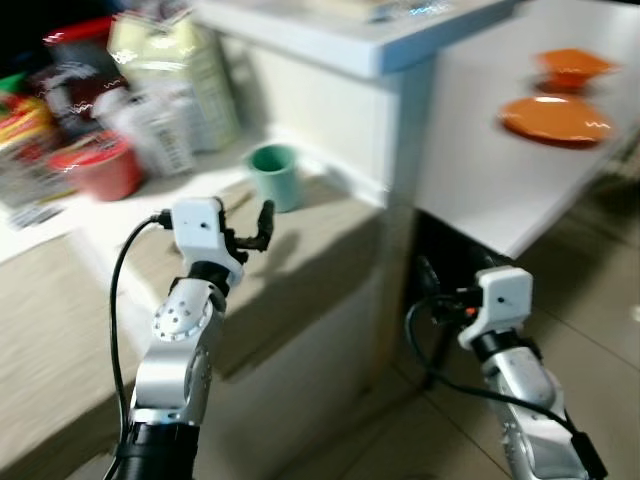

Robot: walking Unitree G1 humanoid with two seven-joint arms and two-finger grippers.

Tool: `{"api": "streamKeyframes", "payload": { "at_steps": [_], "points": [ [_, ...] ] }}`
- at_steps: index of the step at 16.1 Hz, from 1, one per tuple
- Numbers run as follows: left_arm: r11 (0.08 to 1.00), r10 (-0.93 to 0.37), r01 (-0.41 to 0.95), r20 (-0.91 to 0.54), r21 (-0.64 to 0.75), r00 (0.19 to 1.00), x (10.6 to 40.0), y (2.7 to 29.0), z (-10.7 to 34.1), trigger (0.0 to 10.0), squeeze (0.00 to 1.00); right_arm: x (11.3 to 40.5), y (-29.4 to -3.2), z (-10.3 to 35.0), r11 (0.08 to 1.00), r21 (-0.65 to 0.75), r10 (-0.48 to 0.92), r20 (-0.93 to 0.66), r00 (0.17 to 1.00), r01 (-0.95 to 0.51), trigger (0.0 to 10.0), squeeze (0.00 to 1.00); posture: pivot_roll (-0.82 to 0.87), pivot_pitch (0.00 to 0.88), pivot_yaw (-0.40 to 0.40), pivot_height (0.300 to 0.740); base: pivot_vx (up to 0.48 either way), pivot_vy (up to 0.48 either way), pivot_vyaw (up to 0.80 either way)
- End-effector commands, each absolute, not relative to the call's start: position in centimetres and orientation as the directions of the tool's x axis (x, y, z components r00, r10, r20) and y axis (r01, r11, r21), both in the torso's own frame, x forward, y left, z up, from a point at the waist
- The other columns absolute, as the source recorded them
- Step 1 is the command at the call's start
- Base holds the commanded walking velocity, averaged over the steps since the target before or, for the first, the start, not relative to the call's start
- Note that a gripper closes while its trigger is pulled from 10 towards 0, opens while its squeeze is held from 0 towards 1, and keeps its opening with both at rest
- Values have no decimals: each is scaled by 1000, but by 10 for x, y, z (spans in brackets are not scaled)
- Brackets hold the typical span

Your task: Setting the table

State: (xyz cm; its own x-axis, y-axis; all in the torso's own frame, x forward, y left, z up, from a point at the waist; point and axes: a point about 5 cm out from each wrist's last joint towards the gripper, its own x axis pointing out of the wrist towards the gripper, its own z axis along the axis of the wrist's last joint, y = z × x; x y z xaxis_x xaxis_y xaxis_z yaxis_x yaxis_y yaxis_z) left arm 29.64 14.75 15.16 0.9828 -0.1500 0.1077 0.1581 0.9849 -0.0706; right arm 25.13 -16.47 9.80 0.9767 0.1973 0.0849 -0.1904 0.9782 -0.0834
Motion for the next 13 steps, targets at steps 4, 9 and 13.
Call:
{"api": "streamKeyframes", "payload": {
  "at_steps": [4, 9, 13],
  "points": [
    [991, -122, 127, 95, -52, 988, 291, 155, 149, 10000, 0, 255, -151, 98, 970, -88, 235, 88, 968, -228, 10000, 0, -257, 0, 118, 740, 0, 0, 794],
    [990, -137, 141, 102, -31, 985, 291, 152, 152, 10000, 0, 254, -149, 100, 969, -83, 239, 106, 965, -231, 10000, 0, -260, 0, 123, 740, 0, 0, 268],
    [988, -149, 152, 98, -21, 984, 291, 147, 151, 10000, 0, 254, -153, 103, 973, -94, 220, 115, 969, -210, 10000, 0, -267, 0, 126, 740, 0, 0, 0]
  ]
}}
